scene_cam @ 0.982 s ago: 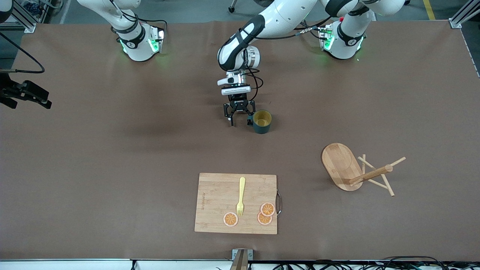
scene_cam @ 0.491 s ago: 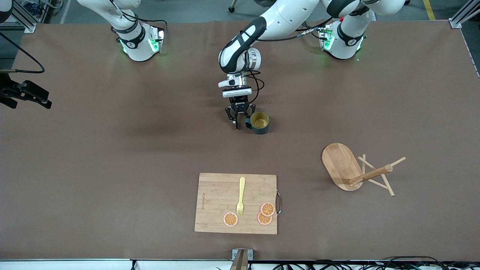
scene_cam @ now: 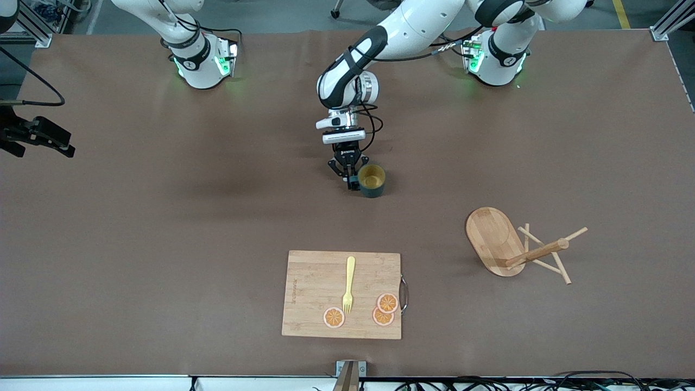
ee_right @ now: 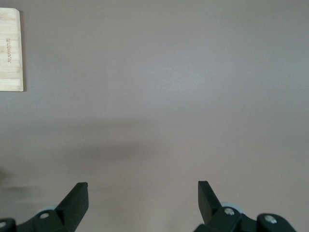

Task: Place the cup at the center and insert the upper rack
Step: 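Close the left gripper on the mug handle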

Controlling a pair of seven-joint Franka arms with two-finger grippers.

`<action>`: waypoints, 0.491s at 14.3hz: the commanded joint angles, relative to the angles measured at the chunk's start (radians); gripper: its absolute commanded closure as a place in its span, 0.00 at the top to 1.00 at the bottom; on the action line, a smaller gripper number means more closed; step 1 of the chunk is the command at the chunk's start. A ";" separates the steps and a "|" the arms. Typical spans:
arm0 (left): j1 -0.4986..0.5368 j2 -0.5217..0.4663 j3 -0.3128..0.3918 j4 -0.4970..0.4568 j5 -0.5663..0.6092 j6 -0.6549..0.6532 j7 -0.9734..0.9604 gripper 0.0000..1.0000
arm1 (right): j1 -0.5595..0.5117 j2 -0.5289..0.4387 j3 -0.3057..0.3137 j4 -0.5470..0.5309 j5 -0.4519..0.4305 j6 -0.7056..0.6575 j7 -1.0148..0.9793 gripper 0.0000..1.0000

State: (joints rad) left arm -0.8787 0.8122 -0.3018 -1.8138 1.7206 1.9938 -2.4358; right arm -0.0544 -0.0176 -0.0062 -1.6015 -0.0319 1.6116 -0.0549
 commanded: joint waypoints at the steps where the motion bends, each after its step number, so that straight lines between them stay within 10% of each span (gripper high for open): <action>1: 0.018 -0.021 -0.011 0.030 -0.061 0.025 0.012 0.00 | -0.001 -0.002 0.002 0.000 0.012 -0.007 -0.005 1.00; 7: 0.066 -0.103 -0.013 0.129 -0.355 0.112 0.075 0.00 | 0.001 -0.002 0.002 0.003 0.012 -0.006 -0.005 1.00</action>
State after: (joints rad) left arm -0.8438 0.7619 -0.3088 -1.6990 1.4459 2.0731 -2.4119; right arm -0.0543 -0.0176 -0.0061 -1.6015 -0.0316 1.6115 -0.0549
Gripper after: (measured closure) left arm 0.934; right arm 0.000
